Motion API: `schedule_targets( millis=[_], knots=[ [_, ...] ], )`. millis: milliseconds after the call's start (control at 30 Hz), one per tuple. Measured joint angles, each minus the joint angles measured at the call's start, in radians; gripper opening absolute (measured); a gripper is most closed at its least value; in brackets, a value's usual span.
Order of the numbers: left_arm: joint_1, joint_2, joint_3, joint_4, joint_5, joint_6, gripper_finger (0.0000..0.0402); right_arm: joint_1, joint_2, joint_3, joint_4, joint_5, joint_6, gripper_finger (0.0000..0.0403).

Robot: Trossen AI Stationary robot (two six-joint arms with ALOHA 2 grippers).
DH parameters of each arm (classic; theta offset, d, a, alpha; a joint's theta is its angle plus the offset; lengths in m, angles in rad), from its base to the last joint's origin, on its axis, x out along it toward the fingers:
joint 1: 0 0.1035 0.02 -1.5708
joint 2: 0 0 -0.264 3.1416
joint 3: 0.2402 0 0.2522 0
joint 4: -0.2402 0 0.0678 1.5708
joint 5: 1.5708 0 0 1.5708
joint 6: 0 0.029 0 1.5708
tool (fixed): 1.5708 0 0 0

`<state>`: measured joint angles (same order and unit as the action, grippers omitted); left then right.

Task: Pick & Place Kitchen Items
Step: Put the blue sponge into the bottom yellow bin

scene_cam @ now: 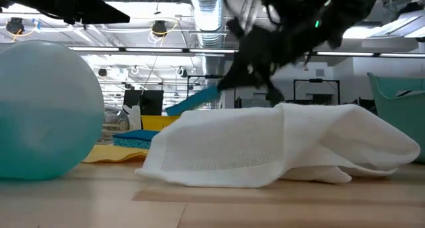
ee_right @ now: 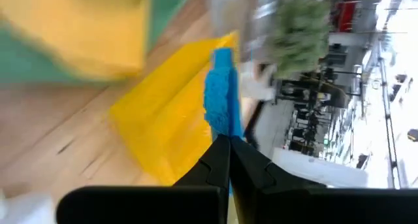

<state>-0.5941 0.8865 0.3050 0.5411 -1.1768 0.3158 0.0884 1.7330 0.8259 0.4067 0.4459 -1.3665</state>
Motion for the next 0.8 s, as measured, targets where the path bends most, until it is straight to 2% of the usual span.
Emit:
schedule_targets(
  millis=[133, 400, 800],
  knots=[
    [0.0, 0.001, 0.0, 0.0, 0.004, 0.001, 0.0073, -0.011, 0.01, 0.004, 0.107, -0.019, -0.04, 0.0],
    [0.0, 0.001, 0.0, -0.001, 0.023, 0.002, 0.0062, -0.08, -0.021, 0.005, 0.088, -0.136, 0.003, 0.0],
    [0.001, 0.001, 0.0, -0.001, 0.034, 0.002, 0.006, -0.153, 0.066, 0.012, 0.144, -0.23, -0.01, 0.0]
  ],
)
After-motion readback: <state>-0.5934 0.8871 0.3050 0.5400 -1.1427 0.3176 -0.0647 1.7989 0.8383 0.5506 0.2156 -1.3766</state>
